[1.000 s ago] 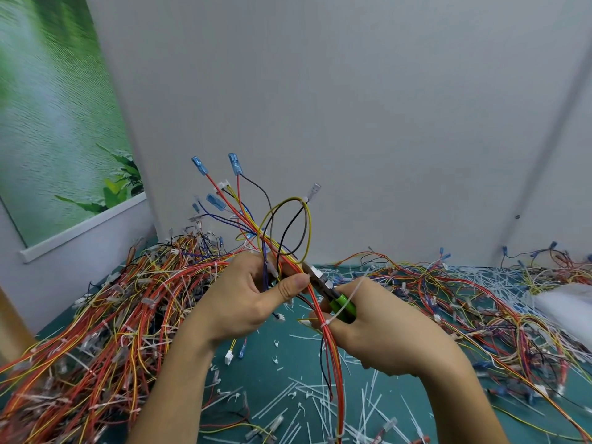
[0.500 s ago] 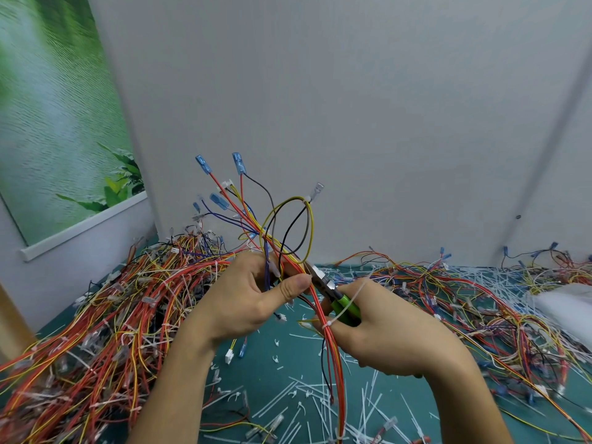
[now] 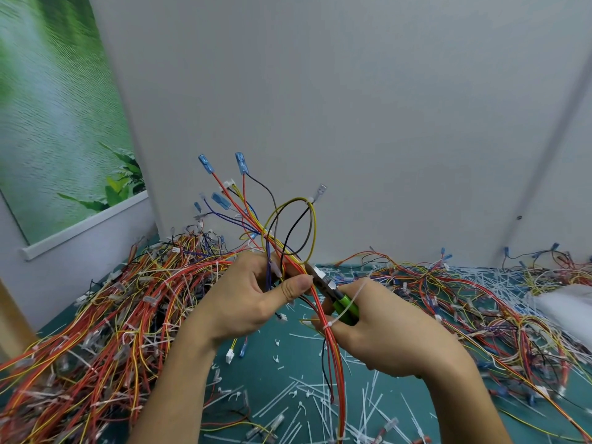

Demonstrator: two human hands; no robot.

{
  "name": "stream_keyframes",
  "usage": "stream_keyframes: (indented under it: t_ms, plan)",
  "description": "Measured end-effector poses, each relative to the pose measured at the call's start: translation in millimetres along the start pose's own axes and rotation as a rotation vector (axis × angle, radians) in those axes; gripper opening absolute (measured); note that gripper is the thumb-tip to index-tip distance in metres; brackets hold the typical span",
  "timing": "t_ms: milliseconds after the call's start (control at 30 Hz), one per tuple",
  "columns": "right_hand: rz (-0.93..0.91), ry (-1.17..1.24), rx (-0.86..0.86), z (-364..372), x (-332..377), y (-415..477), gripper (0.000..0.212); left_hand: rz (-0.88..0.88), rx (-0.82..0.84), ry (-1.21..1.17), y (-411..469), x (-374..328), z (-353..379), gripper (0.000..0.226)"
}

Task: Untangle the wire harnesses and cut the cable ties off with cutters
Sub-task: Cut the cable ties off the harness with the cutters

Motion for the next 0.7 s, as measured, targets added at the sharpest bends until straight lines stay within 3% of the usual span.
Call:
stream_keyframes:
  t_ms: [467, 700]
  plan:
    - [0.011, 0.006, 0.081, -4.9, -6.1, -6.9, 0.006, -0.023, 0.028, 0.04, 0.0, -3.1, 7.8, 0.019]
    - [-0.008, -0.036, 0.021, -3.8, -2.1, -2.2, 0.016, -0.022, 0.004, -0.009, -0.3, -0.2, 3.9, 0.016]
Point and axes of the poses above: each hand's wrist, its own y-axis towards the middle knuckle, its own z-axis out of the palm, x = y × z, the point moved 3 cm from there along y, towards the middle knuckle, and after that the axes turned 13 degrees about -y, right-handed, at the moved point
